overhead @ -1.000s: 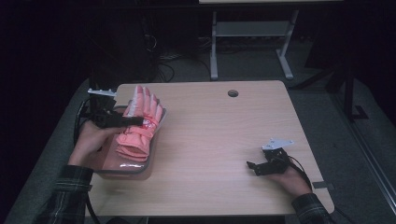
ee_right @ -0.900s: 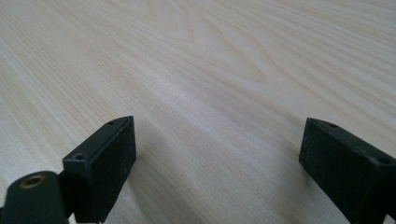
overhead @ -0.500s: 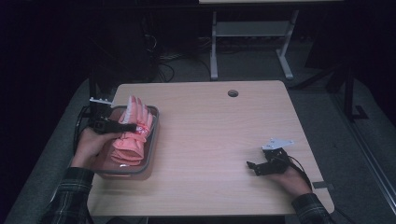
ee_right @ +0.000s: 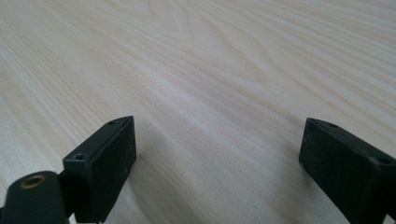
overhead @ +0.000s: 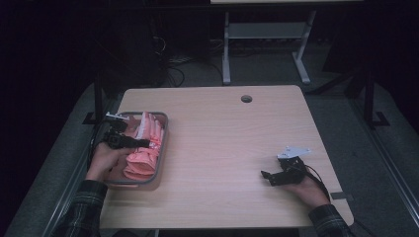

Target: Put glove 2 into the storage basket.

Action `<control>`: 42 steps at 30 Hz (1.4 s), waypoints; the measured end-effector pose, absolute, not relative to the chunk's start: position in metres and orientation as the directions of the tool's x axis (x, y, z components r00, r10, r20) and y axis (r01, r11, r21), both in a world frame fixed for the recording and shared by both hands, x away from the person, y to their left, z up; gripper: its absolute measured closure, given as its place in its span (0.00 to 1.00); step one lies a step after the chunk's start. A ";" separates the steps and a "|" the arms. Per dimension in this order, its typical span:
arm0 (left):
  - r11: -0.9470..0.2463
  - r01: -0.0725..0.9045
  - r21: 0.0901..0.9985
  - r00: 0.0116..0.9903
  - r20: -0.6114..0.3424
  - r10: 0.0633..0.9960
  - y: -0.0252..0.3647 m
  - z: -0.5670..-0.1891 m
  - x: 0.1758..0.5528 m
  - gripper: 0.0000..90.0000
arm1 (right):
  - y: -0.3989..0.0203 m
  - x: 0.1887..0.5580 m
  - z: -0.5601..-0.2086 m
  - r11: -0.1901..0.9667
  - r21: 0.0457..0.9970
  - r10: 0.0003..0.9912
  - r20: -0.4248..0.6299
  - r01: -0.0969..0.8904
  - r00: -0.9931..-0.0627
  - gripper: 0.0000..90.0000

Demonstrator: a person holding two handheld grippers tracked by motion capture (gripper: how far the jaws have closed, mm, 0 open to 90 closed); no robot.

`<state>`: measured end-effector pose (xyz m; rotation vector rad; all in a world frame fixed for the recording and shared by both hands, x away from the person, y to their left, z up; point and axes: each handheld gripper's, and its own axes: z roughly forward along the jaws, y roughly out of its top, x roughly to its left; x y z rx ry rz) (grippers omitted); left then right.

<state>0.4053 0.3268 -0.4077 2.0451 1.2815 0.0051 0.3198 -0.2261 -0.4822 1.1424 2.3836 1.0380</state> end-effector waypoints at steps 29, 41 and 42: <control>-0.268 0.598 0.755 0.618 -0.221 0.755 0.309 -0.326 0.372 0.16 | -0.226 0.321 -0.482 0.424 0.715 0.768 0.041 0.555 -0.639 0.11; -0.348 0.494 0.797 0.749 -0.186 0.636 0.231 -0.328 0.355 0.16 | -0.226 0.321 -0.482 0.424 0.717 0.767 0.040 0.554 -0.640 0.11; -0.356 0.486 0.798 0.756 -0.180 0.629 0.224 -0.331 0.352 0.16 | -0.226 0.321 -0.482 0.425 0.716 0.767 0.040 0.554 -0.640 0.11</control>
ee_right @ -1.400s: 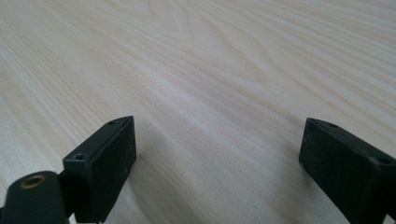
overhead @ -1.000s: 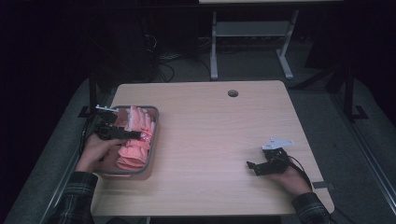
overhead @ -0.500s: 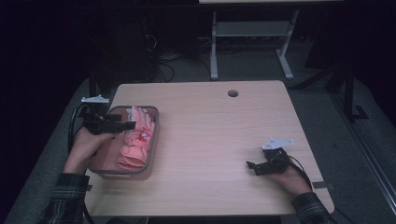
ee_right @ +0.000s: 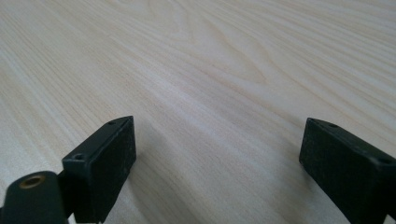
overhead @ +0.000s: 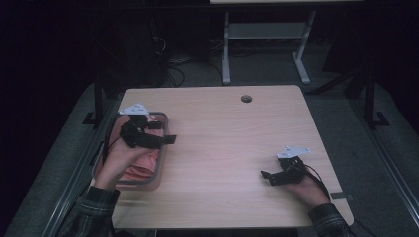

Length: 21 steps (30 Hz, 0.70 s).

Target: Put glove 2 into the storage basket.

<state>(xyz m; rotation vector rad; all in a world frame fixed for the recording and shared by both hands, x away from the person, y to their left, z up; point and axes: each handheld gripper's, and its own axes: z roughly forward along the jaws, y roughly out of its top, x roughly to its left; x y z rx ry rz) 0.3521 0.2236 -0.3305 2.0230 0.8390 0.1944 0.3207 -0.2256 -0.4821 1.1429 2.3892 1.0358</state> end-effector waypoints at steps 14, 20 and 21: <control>-0.437 0.417 0.797 0.819 -0.121 0.561 0.147 -0.377 0.324 0.16 | -0.226 0.321 -0.482 0.425 0.717 0.767 0.039 0.553 -0.641 0.11; -0.504 0.411 0.760 0.839 -0.099 0.535 0.124 -0.406 0.317 0.16 | -0.226 0.321 -0.482 0.426 0.716 0.767 0.039 0.553 -0.641 0.11; -0.509 0.413 0.755 0.840 -0.100 0.534 0.120 -0.411 0.316 0.16 | -0.226 0.321 -0.482 0.426 0.716 0.767 0.039 0.553 -0.641 0.11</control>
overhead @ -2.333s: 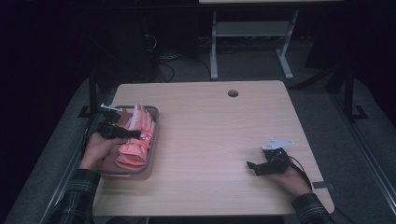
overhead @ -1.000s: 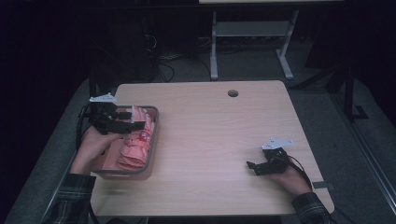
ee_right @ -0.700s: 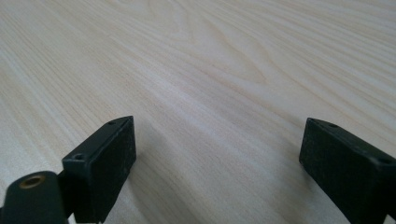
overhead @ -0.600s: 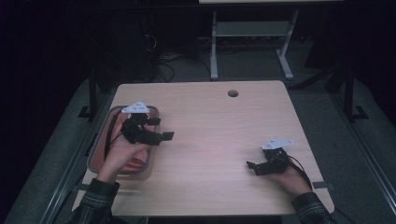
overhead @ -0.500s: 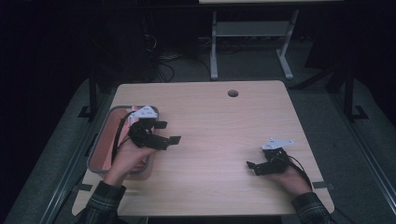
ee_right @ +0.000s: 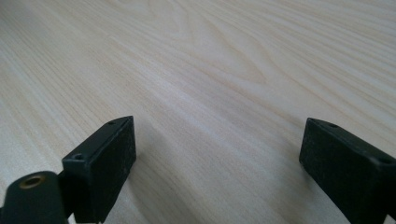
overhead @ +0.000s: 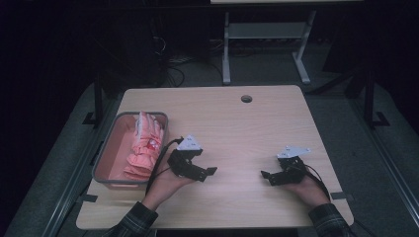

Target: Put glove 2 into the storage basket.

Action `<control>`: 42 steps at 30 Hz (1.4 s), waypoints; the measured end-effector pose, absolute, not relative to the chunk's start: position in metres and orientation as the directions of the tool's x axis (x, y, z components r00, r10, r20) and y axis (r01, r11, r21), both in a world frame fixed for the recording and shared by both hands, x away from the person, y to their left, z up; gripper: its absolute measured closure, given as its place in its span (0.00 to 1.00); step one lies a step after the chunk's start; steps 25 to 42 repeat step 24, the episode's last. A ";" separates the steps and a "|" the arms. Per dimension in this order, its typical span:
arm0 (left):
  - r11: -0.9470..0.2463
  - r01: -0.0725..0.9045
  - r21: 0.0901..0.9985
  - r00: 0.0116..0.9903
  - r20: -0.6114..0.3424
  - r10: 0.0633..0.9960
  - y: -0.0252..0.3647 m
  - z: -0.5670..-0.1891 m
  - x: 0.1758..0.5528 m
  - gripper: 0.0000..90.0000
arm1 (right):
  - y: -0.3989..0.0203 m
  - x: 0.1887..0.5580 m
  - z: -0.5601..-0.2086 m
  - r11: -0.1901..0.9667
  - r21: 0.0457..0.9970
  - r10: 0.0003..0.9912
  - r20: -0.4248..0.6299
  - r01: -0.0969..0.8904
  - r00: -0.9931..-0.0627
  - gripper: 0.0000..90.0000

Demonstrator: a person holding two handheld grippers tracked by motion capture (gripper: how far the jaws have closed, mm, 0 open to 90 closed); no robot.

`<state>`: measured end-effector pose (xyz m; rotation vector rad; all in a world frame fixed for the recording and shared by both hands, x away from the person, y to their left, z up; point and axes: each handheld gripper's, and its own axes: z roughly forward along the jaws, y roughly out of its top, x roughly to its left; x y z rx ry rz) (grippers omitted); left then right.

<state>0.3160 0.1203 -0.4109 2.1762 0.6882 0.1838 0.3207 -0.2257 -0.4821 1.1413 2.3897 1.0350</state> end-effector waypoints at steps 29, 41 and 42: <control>-0.681 0.394 0.618 0.865 0.000 0.501 0.094 -0.467 0.313 0.16 | -0.226 0.321 -0.482 0.429 0.717 0.764 0.037 0.550 -0.644 0.11; -0.681 0.394 0.618 0.865 0.000 0.501 0.094 -0.467 0.313 0.16 | -0.226 0.321 -0.482 0.429 0.717 0.764 0.037 0.550 -0.644 0.11; -0.681 0.394 0.618 0.865 0.000 0.501 0.094 -0.467 0.313 0.16 | -0.226 0.321 -0.482 0.429 0.717 0.764 0.037 0.550 -0.644 0.11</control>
